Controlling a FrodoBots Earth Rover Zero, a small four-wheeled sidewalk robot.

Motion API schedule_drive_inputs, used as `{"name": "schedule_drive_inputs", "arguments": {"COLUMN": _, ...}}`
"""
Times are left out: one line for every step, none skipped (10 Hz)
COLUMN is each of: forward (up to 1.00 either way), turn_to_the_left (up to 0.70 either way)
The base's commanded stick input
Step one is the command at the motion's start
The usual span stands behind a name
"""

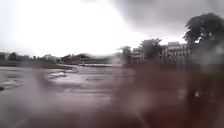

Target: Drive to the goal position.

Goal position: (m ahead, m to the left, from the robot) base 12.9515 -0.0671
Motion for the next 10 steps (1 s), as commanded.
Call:
{"name": "schedule_drive_inputs", "arguments": {"forward": 0.45, "turn_to_the_left": 0.00}}
{"name": "schedule_drive_inputs", "arguments": {"forward": 0.45, "turn_to_the_left": 0.00}}
{"name": "schedule_drive_inputs", "arguments": {"forward": 0.45, "turn_to_the_left": 0.00}}
{"name": "schedule_drive_inputs", "arguments": {"forward": 0.45, "turn_to_the_left": 0.00}}
{"name": "schedule_drive_inputs", "arguments": {"forward": 0.45, "turn_to_the_left": 0.00}}
{"name": "schedule_drive_inputs", "arguments": {"forward": 0.45, "turn_to_the_left": 0.00}}
{"name": "schedule_drive_inputs", "arguments": {"forward": 0.45, "turn_to_the_left": 0.00}}
{"name": "schedule_drive_inputs", "arguments": {"forward": 0.45, "turn_to_the_left": 0.00}}
{"name": "schedule_drive_inputs", "arguments": {"forward": 0.45, "turn_to_the_left": 0.00}}
{"name": "schedule_drive_inputs", "arguments": {"forward": 0.45, "turn_to_the_left": 0.00}}
